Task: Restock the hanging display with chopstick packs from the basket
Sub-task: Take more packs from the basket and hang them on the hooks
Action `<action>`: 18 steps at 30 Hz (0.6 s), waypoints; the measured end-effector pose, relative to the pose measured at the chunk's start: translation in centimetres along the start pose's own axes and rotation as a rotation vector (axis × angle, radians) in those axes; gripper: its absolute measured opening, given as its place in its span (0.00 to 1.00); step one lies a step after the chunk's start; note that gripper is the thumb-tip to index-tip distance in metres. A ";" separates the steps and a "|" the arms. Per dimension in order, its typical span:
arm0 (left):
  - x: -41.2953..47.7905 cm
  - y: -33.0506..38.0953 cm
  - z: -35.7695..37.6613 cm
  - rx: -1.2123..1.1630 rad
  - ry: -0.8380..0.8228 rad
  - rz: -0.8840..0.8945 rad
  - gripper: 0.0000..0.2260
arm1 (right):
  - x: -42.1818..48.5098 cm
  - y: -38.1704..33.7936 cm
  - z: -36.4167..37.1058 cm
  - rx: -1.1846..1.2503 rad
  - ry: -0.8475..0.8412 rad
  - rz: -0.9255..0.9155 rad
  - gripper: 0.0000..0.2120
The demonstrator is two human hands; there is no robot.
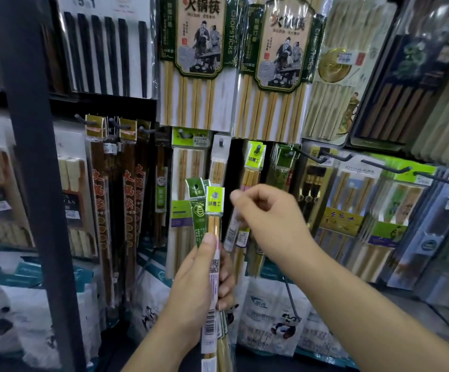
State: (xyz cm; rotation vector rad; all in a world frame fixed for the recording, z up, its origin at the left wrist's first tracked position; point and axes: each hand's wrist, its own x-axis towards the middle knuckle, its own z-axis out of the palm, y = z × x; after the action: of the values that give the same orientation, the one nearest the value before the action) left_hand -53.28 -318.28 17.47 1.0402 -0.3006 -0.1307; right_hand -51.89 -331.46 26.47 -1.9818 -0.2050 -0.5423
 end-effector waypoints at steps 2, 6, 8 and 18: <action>0.1 -0.2 0.1 -0.005 0.015 0.001 0.25 | -0.6 -0.1 0.6 -0.011 -0.122 -0.038 0.10; 0.2 -0.5 0.0 0.035 0.056 0.028 0.28 | -0.9 -0.4 0.7 0.029 -0.118 -0.049 0.10; 0.4 -0.6 -0.2 0.077 0.095 0.030 0.28 | -0.8 -1.0 0.3 0.094 -0.072 -0.044 0.10; 0.4 -0.1 -0.3 0.224 0.190 0.123 0.24 | 3.9 -2.4 -1.4 0.211 0.227 0.091 0.13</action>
State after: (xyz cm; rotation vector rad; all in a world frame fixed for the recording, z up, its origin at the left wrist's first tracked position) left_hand -52.79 -318.18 17.29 1.2433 -0.2085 0.1153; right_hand -49.71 -331.98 30.69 -1.7013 -0.0291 -0.6535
